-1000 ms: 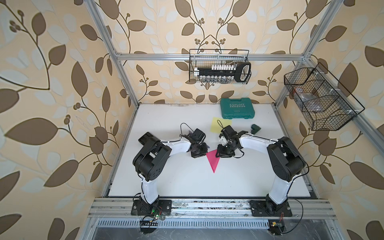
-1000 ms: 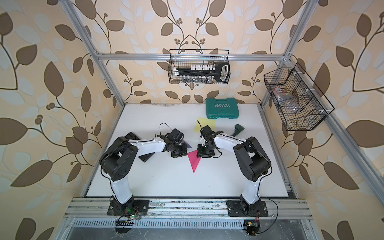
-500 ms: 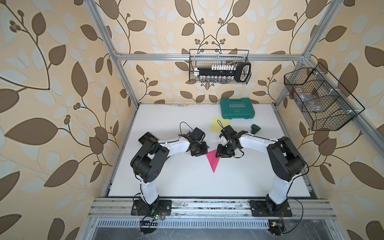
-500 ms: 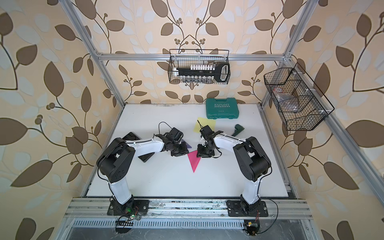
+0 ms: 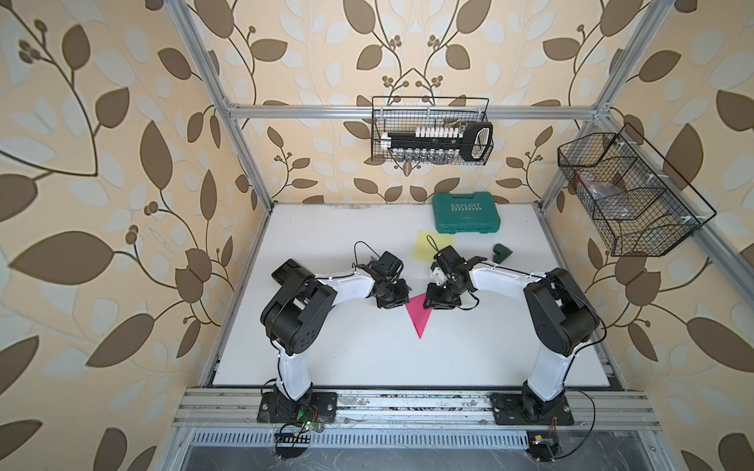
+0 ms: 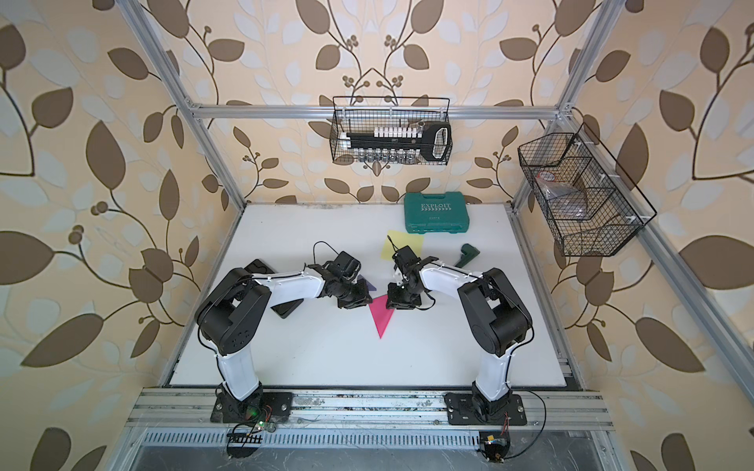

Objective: Fold the square paper diagonally
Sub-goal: Fold the paper at the center of the board.

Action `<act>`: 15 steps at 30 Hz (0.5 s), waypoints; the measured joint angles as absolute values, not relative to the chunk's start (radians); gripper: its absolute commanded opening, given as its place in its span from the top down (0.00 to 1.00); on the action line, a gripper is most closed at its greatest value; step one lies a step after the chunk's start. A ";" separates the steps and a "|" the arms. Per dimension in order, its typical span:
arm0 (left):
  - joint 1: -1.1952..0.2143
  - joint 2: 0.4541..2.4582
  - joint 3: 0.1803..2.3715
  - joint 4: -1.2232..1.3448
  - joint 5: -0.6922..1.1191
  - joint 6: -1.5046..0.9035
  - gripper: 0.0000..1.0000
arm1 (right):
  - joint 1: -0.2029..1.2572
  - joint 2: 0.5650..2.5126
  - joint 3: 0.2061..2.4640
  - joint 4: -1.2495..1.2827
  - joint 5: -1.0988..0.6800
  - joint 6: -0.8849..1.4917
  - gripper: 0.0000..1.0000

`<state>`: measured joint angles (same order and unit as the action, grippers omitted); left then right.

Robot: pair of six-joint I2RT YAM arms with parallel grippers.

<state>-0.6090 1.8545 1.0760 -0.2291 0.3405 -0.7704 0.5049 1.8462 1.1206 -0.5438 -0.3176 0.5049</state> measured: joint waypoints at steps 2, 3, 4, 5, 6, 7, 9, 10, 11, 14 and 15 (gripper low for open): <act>-0.609 1.855 1.076 -0.224 0.342 -0.770 0.70 | 0.505 1.846 1.121 -0.544 -0.318 0.505 0.62; -0.609 1.855 1.076 -0.223 0.342 -0.770 0.70 | 0.505 1.846 1.121 -0.543 -0.318 0.505 0.61; -0.609 1.855 1.076 -0.220 0.344 -0.771 0.70 | 0.505 1.846 1.121 -0.544 -0.318 0.505 0.61; -0.609 1.856 1.076 -0.217 0.345 -0.772 0.70 | 0.505 1.846 1.121 -0.543 -0.318 0.504 0.61; -0.609 1.858 1.076 -0.212 0.349 -0.773 0.70 | 0.505 1.846 1.121 -0.543 -0.318 0.504 0.62; -0.609 1.860 1.076 -0.207 0.353 -0.774 0.70 | 0.505 1.846 1.121 -0.543 -0.318 0.503 0.62; -0.609 1.863 1.076 -0.199 0.360 -0.777 0.70 | 0.505 1.846 1.121 -0.544 -0.318 0.500 0.62; -0.609 1.864 1.076 -0.195 0.362 -0.778 0.70 | 0.505 1.846 1.121 -0.544 -0.318 0.497 0.61; -0.609 1.866 1.076 -0.190 0.364 -0.780 0.71 | 0.505 1.846 1.121 -0.544 -0.318 0.496 0.61; -0.610 1.871 1.076 -0.178 0.368 -0.784 0.71 | 0.505 1.846 1.121 -0.545 -0.318 0.489 0.61; -0.610 1.871 1.076 -0.175 0.368 -0.784 0.71 | 0.505 1.846 1.122 -0.546 -0.317 0.488 0.60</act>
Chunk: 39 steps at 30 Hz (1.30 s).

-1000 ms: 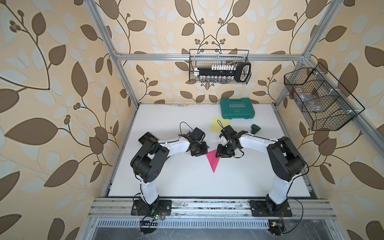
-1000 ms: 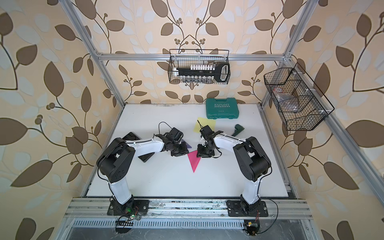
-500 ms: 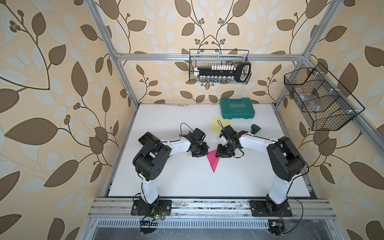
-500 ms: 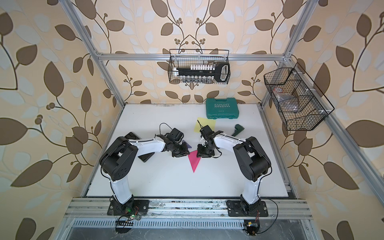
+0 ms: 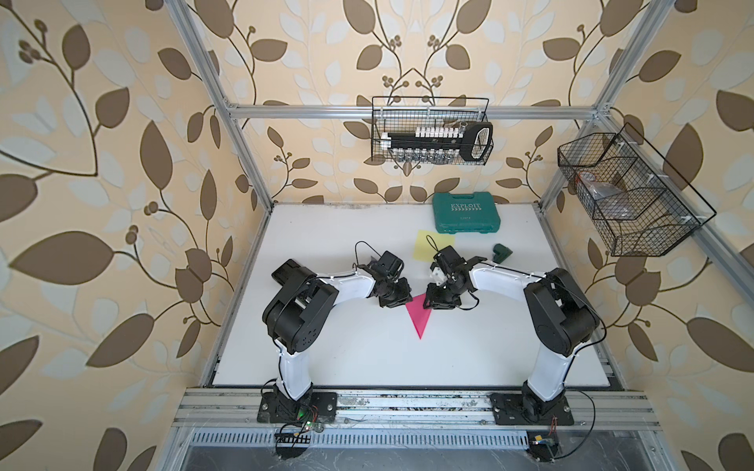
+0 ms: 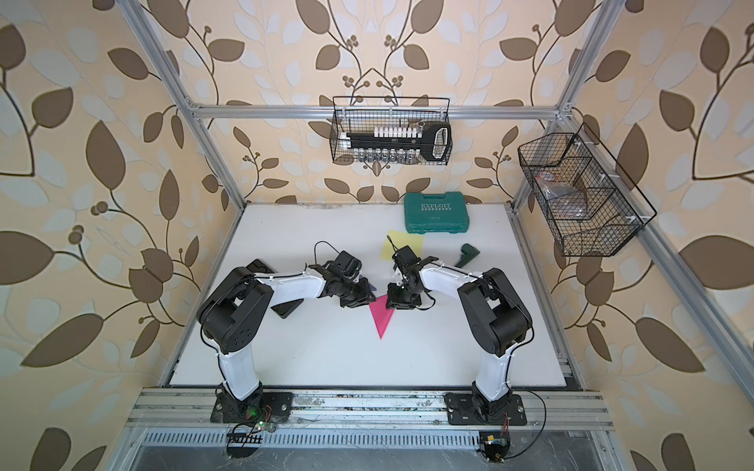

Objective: Fold the square paper diagonally
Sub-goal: Fold the paper at the center of the board.

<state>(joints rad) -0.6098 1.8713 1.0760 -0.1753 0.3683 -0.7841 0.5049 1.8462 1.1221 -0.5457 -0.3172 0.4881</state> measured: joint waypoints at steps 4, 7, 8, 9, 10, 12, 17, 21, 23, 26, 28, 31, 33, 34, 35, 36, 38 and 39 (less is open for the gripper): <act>-0.610 1.873 1.076 -0.169 0.370 -0.785 0.71 | 0.505 1.846 1.123 -0.547 -0.317 0.485 0.60; -0.610 1.873 1.076 -0.165 0.370 -0.786 0.72 | 0.505 1.847 1.125 -0.549 -0.317 0.485 0.59; -0.610 1.873 1.075 -0.163 0.370 -0.786 0.72 | 0.505 1.848 1.126 -0.550 -0.317 0.485 0.59; -0.610 1.873 1.074 -0.162 0.370 -0.786 0.72 | 0.505 1.848 1.127 -0.551 -0.318 0.485 0.59; -0.610 1.873 1.074 -0.161 0.370 -0.787 0.72 | 0.505 1.849 1.129 -0.552 -0.318 0.485 0.58; -0.610 1.873 1.073 -0.160 0.370 -0.787 0.72 | 0.507 1.851 1.131 -0.553 -0.318 0.487 0.57; -0.610 1.873 1.071 -0.159 0.370 -0.787 0.73 | 0.508 1.852 1.132 -0.553 -0.318 0.494 0.57; -0.610 1.873 1.067 -0.154 0.369 -0.787 0.77 | 0.508 1.853 1.134 -0.553 -0.318 0.498 0.57; -0.610 1.873 1.066 -0.155 0.367 -0.786 0.83 | 0.508 1.853 1.135 -0.553 -0.318 0.501 0.57; -0.610 1.873 1.063 -0.163 0.364 -0.785 0.89 | 0.508 1.854 1.135 -0.553 -0.318 0.503 0.57; -0.610 1.874 1.063 -0.170 0.364 -0.785 0.91 | 0.508 1.854 1.135 -0.552 -0.318 0.505 0.57; -0.610 1.874 1.063 -0.177 0.364 -0.785 0.94 | 0.508 1.855 1.135 -0.553 -0.318 0.505 0.57; -0.610 1.874 1.064 -0.180 0.364 -0.784 0.94 | 0.508 1.855 1.135 -0.553 -0.318 0.505 0.58; -0.610 1.874 1.064 -0.181 0.364 -0.785 0.94 | 0.508 1.855 1.135 -0.553 -0.318 0.505 0.58; -0.610 1.874 1.064 -0.181 0.364 -0.784 0.93 | 0.508 1.855 1.135 -0.553 -0.318 0.505 0.58; -0.610 1.874 1.064 -0.181 0.363 -0.784 0.92 | 0.508 1.855 1.135 -0.553 -0.318 0.505 0.58; -0.610 1.873 1.065 -0.182 0.364 -0.784 0.86 | 0.508 1.855 1.135 -0.553 -0.318 0.507 0.58; -0.610 1.871 1.066 -0.185 0.362 -0.783 0.84 | 0.508 1.855 1.135 -0.553 -0.317 0.509 0.58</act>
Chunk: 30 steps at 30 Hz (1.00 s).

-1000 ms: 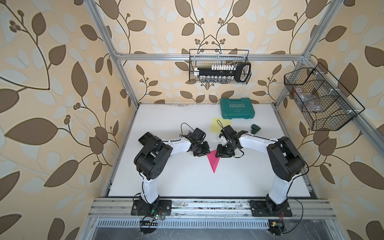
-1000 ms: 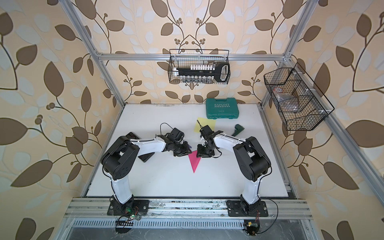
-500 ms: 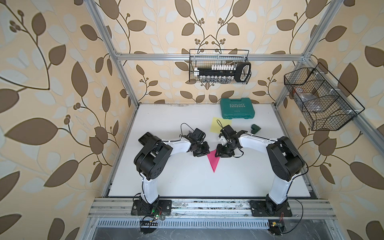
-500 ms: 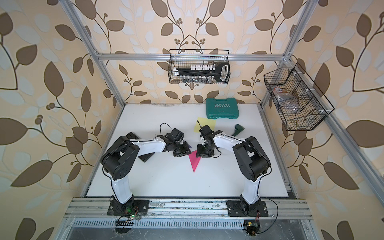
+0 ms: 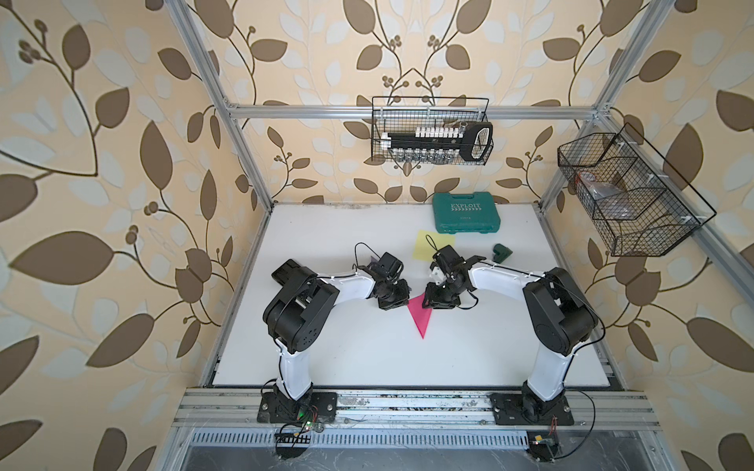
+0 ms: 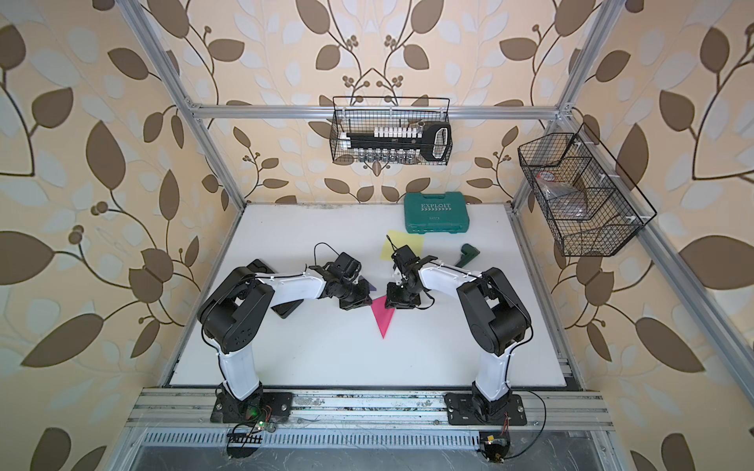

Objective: Fold the square paper diagonally
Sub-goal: Fold the paper at the center of the board.

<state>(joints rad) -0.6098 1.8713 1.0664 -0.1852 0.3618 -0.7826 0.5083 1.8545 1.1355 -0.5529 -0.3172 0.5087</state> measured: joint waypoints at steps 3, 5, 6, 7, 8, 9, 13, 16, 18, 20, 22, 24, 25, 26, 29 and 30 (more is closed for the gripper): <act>-0.610 1.864 1.068 -0.202 0.356 -0.775 0.80 | 0.508 1.855 1.135 -0.553 -0.317 0.513 0.58; -0.610 1.857 1.069 -0.218 0.350 -0.770 0.78 | 0.508 1.855 1.135 -0.553 -0.317 0.514 0.58; -0.610 1.854 1.069 -0.224 0.348 -0.768 0.77 | 0.508 1.855 1.135 -0.553 -0.317 0.516 0.58; -0.610 1.852 1.069 -0.230 0.345 -0.766 0.77 | 0.508 1.855 1.135 -0.553 -0.317 0.516 0.58; -0.610 1.850 1.069 -0.235 0.342 -0.765 0.77 | 0.508 1.855 1.135 -0.553 -0.317 0.516 0.58; -0.610 1.848 1.069 -0.239 0.339 -0.764 0.77 | 0.508 1.855 1.135 -0.553 -0.316 0.517 0.59; -0.610 1.846 1.069 -0.245 0.339 -0.765 0.87 | 0.508 1.855 1.135 -0.553 -0.315 0.520 0.59; -0.610 1.843 1.069 -0.243 0.344 -0.768 0.99 | 0.508 1.855 1.135 -0.553 -0.314 0.521 0.59; -0.610 1.841 1.069 -0.239 0.360 -0.765 1.00 | 0.508 1.855 1.135 -0.553 -0.314 0.521 0.59; -0.613 1.841 1.069 -0.236 0.366 -0.769 1.00 | 0.508 1.855 1.135 -0.553 -0.314 0.521 0.59; -0.617 1.841 1.069 -0.236 0.369 -0.769 1.00 | 0.508 1.855 1.135 -0.553 -0.314 0.520 0.59; -0.623 1.841 1.073 -0.236 0.380 -0.770 1.00 | 0.508 1.855 1.135 -0.553 -0.314 0.521 0.59; -0.623 1.841 1.076 -0.236 0.385 -0.770 1.00 | 0.508 1.855 1.135 -0.553 -0.314 0.521 0.59; -0.627 1.842 1.081 -0.236 0.387 -0.772 1.00 | 0.508 1.855 1.135 -0.553 -0.314 0.521 0.59; -0.630 1.847 1.094 -0.226 0.393 -0.778 1.00 | 0.508 1.855 1.135 -0.554 -0.314 0.521 0.59; -0.630 1.850 1.097 -0.221 0.393 -0.781 1.00 | 0.508 1.855 1.135 -0.554 -0.314 0.521 0.59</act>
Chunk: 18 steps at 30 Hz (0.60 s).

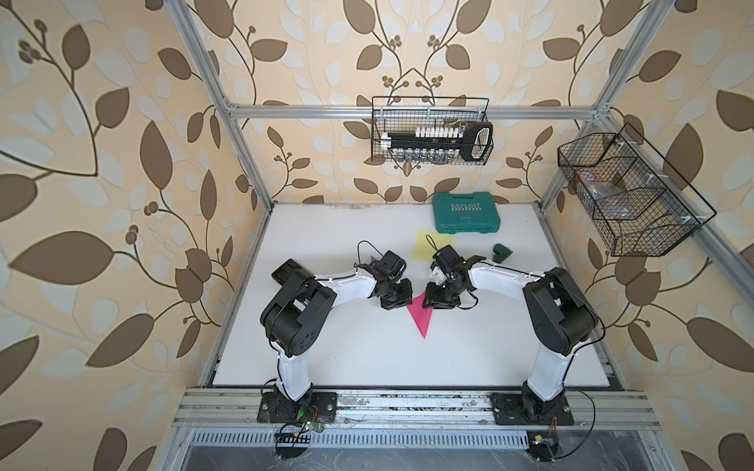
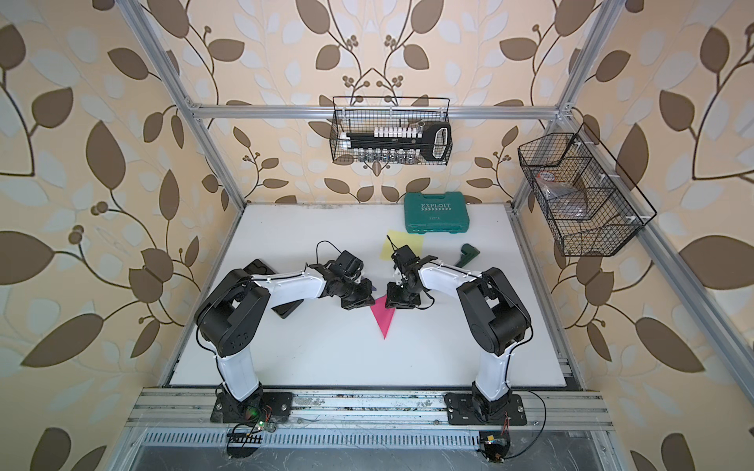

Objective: Fold the square paper diagonally
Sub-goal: Fold the paper at the center of the board.

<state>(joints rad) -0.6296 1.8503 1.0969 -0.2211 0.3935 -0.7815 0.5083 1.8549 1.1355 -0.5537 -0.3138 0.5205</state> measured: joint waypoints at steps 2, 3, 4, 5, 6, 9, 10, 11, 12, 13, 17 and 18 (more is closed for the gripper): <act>-0.630 1.861 1.101 -0.213 0.393 -0.785 1.00 | 0.508 1.855 1.135 -0.554 -0.314 0.520 0.59; -0.630 1.869 1.102 -0.212 0.393 -0.785 1.00 | 0.508 1.855 1.135 -0.554 -0.314 0.521 0.59; -0.630 1.875 1.102 -0.210 0.393 -0.785 1.00 | 0.508 1.855 1.135 -0.553 -0.314 0.520 0.59; -0.630 1.884 1.102 -0.209 0.393 -0.785 1.00 | 0.508 1.855 1.135 -0.553 -0.314 0.520 0.59; -0.630 1.894 1.102 -0.207 0.394 -0.785 1.00 | 0.508 1.855 1.135 -0.554 -0.314 0.520 0.59; -0.629 1.907 1.104 -0.189 0.410 -0.788 1.00 | 0.508 1.855 1.135 -0.554 -0.314 0.520 0.59; -0.630 1.909 1.104 -0.187 0.410 -0.788 1.00 | 0.508 1.855 1.135 -0.554 -0.314 0.520 0.59; -0.630 1.909 1.104 -0.186 0.411 -0.788 1.00 | 0.508 1.855 1.135 -0.554 -0.314 0.520 0.59; -0.630 1.909 1.104 -0.186 0.410 -0.787 1.00 | 0.508 1.855 1.135 -0.554 -0.314 0.520 0.59; -0.630 1.909 1.104 -0.187 0.410 -0.787 1.00 | 0.508 1.855 1.135 -0.554 -0.314 0.520 0.58; -0.630 1.909 1.104 -0.189 0.404 -0.786 1.00 | 0.508 1.855 1.135 -0.550 -0.320 0.525 0.48; -0.630 1.909 1.104 -0.190 0.401 -0.786 1.00 | 0.508 1.853 1.135 -0.546 -0.326 0.524 0.45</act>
